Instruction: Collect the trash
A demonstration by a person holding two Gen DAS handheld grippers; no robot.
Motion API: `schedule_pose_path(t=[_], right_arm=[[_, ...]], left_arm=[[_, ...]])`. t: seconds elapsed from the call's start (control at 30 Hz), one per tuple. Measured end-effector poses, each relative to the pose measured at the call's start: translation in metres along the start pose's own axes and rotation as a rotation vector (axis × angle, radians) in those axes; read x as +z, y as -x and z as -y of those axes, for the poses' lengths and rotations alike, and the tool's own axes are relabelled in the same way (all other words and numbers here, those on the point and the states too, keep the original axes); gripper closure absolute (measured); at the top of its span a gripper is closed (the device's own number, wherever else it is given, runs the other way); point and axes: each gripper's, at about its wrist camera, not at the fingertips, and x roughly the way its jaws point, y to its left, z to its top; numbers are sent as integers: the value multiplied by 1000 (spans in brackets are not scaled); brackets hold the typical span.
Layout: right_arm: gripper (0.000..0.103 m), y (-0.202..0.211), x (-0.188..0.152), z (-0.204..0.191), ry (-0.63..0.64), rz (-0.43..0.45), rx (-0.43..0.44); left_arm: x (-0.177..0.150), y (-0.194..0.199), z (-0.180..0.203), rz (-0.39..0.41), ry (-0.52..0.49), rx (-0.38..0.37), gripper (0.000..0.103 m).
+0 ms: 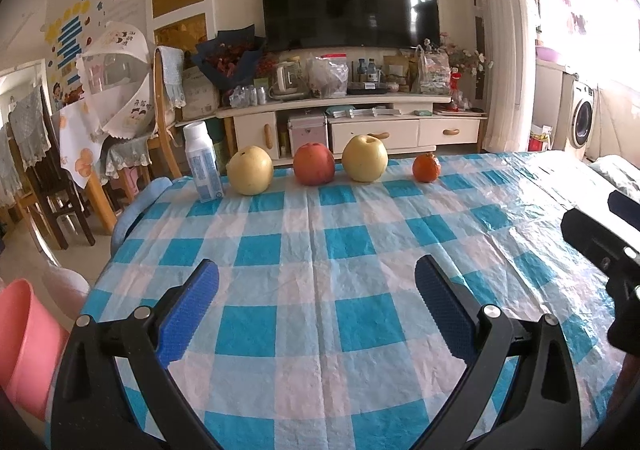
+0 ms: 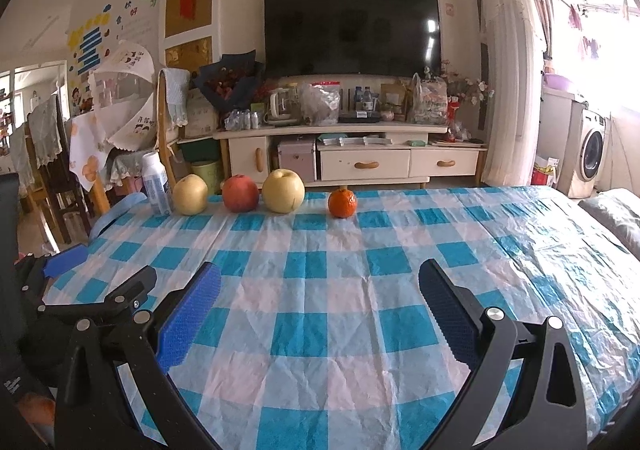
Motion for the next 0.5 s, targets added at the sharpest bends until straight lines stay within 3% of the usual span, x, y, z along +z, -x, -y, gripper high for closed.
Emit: schedule_pose_path(t=[0.13, 0.3, 0.5], right_arm=[[5, -13, -5, 0, -9, -46, -25], [5, -51, -22, 4, -23, -200, -89], [5, -98, -55, 5, -14, -398, -122]], left_arm=[[-5, -11, -2, -43, 10, -2, 4], [-19, -48, -3, -190, 70, -4, 4], [-35, -83, 6, -317, 64, 14, 4]])
